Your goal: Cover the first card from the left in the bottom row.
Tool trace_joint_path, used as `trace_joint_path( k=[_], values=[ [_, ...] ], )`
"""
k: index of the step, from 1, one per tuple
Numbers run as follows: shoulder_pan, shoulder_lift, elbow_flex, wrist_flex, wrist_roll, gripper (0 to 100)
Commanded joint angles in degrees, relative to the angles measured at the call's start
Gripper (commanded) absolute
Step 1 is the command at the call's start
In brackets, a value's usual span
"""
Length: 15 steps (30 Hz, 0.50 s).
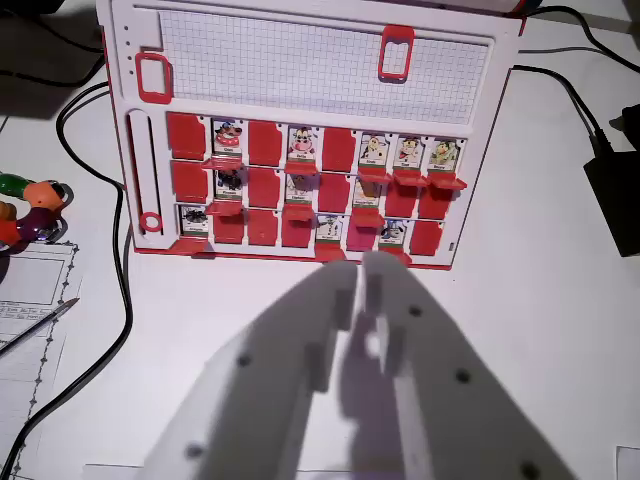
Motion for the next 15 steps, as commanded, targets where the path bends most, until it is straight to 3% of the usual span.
trace_joint_path(
  k=[1,15],
  values=[
    [-0.4,3.9,0.2,-1.8,1.1,0],
    [-0.4,4.5,2.0,-1.8,1.8,0]
  ],
)
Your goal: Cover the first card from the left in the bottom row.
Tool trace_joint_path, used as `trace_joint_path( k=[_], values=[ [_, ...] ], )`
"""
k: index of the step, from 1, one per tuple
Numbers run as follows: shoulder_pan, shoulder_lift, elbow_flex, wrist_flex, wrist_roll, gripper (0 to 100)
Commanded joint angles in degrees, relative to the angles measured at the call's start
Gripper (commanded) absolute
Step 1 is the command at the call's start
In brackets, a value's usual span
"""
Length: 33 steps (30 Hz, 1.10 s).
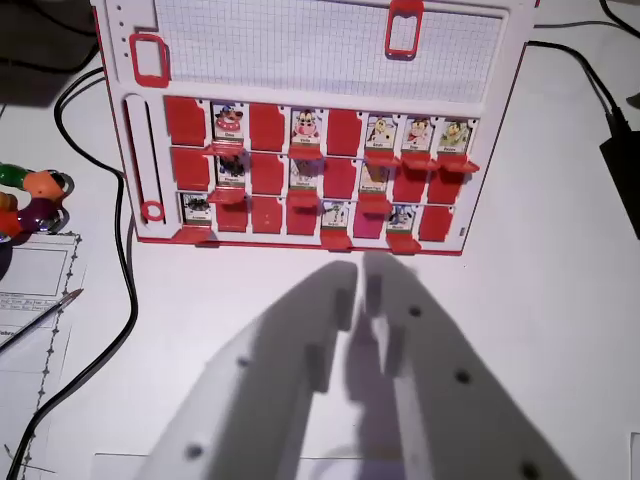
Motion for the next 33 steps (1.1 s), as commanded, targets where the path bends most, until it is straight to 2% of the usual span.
trace_joint_path(
  k=[1,6,14,20,33],
  values=[
    [-0.4,4.4,-0.7,-1.8,0.3,0],
    [-0.4,4.5,0.6,-2.5,0.3,0],
    [-1.0,9.1,16.5,-11.9,1.8,0],
    [-3.0,9.1,25.6,-15.5,5.4,0],
    [-8.7,7.3,52.4,-36.4,11.4,0]
  ],
)
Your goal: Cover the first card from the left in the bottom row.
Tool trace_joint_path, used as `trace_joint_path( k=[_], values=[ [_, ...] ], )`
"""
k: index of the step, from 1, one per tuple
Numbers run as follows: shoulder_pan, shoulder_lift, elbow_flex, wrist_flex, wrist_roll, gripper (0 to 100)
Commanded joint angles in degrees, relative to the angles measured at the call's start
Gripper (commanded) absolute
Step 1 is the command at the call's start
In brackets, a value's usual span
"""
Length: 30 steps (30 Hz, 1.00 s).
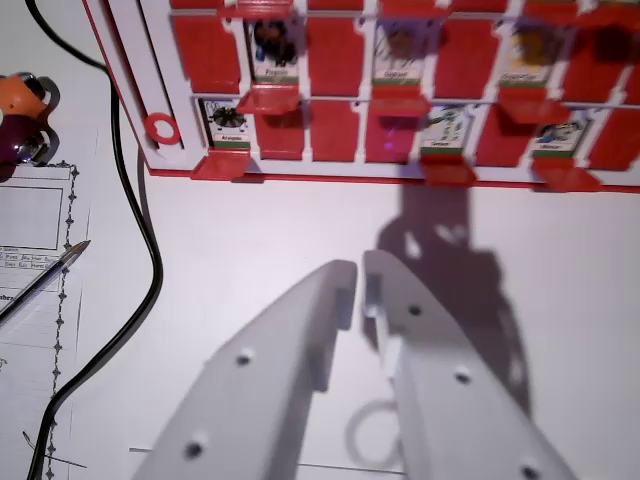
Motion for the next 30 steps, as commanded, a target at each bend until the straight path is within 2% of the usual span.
trace_joint_path(
  k=[1,5,13,21,30],
  values=[
    [-1.5,2.3,4.3,-8.0,1.8,0],
    [-2.8,-0.7,10.6,-16.8,3.0,0],
    [-6.0,-11.9,13.4,-28.0,4.6,0],
    [-8.7,-21.4,13.5,-38.2,5.4,0],
    [-11.0,-30.6,8.2,-40.6,6.9,0]
  ],
)
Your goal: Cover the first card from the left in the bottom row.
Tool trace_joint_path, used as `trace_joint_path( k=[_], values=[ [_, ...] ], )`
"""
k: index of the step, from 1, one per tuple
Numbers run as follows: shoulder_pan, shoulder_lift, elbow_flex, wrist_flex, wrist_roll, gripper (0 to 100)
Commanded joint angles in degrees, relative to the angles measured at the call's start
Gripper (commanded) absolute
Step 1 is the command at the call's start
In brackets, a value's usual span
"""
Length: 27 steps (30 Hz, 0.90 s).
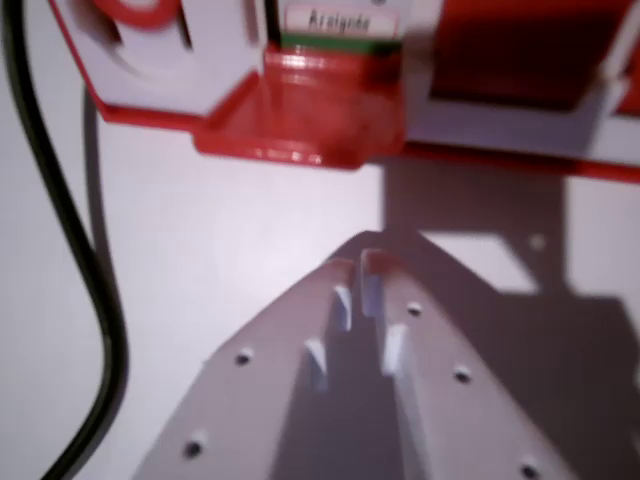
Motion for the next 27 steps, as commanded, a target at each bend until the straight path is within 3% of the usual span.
trace_joint_path(
  k=[1,15,27],
  values=[
    [-0.7,-0.9,-7.3,-1.2,0.7,0],
    [-0.5,-7.5,-17.1,-2.1,2.8,0],
    [0.0,-11.0,-20.0,-12.8,2.5,0]
  ],
)
